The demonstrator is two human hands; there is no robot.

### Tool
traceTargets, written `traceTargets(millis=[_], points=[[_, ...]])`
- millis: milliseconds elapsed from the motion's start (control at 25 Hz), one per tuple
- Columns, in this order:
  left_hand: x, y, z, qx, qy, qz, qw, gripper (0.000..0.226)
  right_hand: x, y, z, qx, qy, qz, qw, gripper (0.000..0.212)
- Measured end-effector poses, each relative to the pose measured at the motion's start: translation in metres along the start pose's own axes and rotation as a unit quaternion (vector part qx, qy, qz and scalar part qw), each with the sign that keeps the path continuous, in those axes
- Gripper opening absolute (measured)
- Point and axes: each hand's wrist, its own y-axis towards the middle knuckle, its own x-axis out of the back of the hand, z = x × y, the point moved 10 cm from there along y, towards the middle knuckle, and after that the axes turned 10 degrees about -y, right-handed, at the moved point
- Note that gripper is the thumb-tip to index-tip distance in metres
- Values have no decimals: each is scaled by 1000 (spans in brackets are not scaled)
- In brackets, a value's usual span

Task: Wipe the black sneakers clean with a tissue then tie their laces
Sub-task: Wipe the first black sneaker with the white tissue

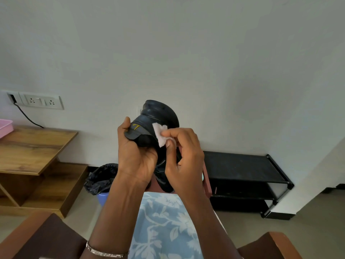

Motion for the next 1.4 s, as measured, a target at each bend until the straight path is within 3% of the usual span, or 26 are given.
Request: traceTargets(millis=[160,240,320,400,560,680,800,960,1040,1280,1400], points=[[6,4,-5,27,-14,4,1000,60,-13,-32,-2,-11,24,23,999,17],[-6,2,8,102,-34,89,990,60,-18,-33,13,1,25,29,999,15],[-13,0,14,142,-68,148,976,47,-16,-23,22,10,22,16,1000,13],[8,12,10,100,-68,84,989,34,-13,-9,21,16,18,-4,1000,14],[17,9,-2,36,-85,28,995,55,-13,-15,0,8,-3,-18,1000,16],[26,12,-15,8,-138,-5,990,55,-11,-46,-25,-42,-10,-33,999,14],[38,14,-14,-1,-169,-23,985,54,-12,-47,-32,-62,-13,-34,997,15],[44,13,11,107,-176,18,978,53,-23,-29,11,-9,-7,-18,1000,18],[46,12,14,122,-178,26,976,51,-25,-32,16,11,-13,-22,1000,18],[60,24,-19,5,-280,-12,960,46,-20,-68,-31,-70,-67,-59,994,22],[61,25,-17,2,-269,-13,963,47,-27,-50,-17,-79,-42,-48,995,22]])
